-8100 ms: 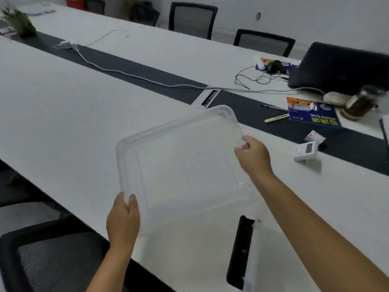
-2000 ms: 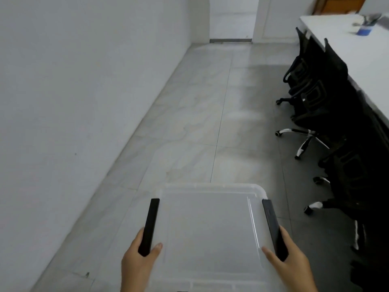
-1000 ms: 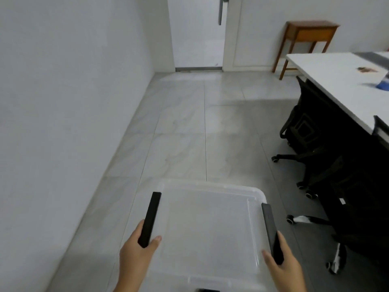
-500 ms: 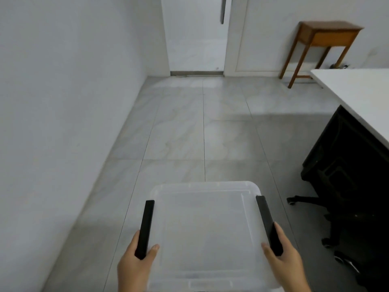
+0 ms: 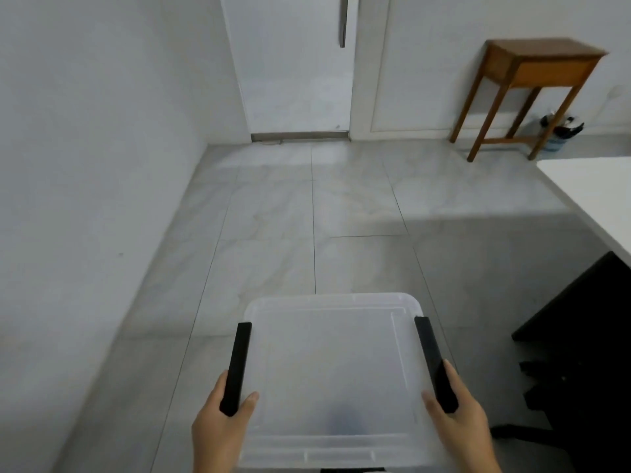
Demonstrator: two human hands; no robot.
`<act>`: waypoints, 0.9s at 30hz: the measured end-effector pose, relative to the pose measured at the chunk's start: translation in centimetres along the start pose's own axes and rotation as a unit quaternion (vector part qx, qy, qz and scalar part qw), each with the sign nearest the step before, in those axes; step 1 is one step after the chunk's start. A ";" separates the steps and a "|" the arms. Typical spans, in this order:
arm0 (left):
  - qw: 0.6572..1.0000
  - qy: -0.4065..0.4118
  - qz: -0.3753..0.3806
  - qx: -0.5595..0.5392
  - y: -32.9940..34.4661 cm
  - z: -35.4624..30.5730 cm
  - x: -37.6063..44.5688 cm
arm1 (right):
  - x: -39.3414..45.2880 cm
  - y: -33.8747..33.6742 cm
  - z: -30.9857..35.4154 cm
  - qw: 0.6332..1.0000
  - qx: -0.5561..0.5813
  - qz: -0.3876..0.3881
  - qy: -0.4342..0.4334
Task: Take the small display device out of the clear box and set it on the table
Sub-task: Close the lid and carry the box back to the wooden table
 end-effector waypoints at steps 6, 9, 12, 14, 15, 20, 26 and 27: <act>1.000 0.015 -0.015 -0.015 7.7 -9.3 13.2 | 14.4 -0.2 12.4 1.000 -0.008 0.022 -0.019; 1.000 0.012 -0.013 -0.005 11.3 -12.2 20.0 | 20.9 0.4 16.2 1.000 0.000 0.014 -0.005; 1.000 0.013 0.002 0.005 16.1 -14.8 28.0 | 28.2 1.2 19.4 1.000 0.018 -0.002 0.024; 1.000 0.014 0.025 0.004 19.9 -17.0 33.8 | 33.0 1.4 21.8 0.998 0.036 -0.021 0.044; 0.999 0.020 0.036 0.001 21.8 -18.4 36.8 | 35.4 1.4 23.2 0.997 0.047 -0.035 0.050; 0.989 0.088 0.115 0.017 31.2 -28.7 49.5 | 44.9 -1.1 30.1 0.986 0.099 -0.106 0.084; 0.966 0.128 0.221 0.031 46.2 -38.4 58.9 | 54.8 -6.6 33.6 0.957 0.163 -0.198 0.138; 0.963 0.131 0.232 0.031 49.0 -39.6 60.0 | 56.7 -7.6 33.8 0.952 0.169 -0.210 0.147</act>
Point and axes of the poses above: each hand's wrist, its own x-axis towards the middle knuckle, its own y-axis out of the palm, z = x × y, the point moved 10 cm from there along x, towards the middle knuckle, and after that the axes turned 12 degrees about y, right-handed, at the moved point
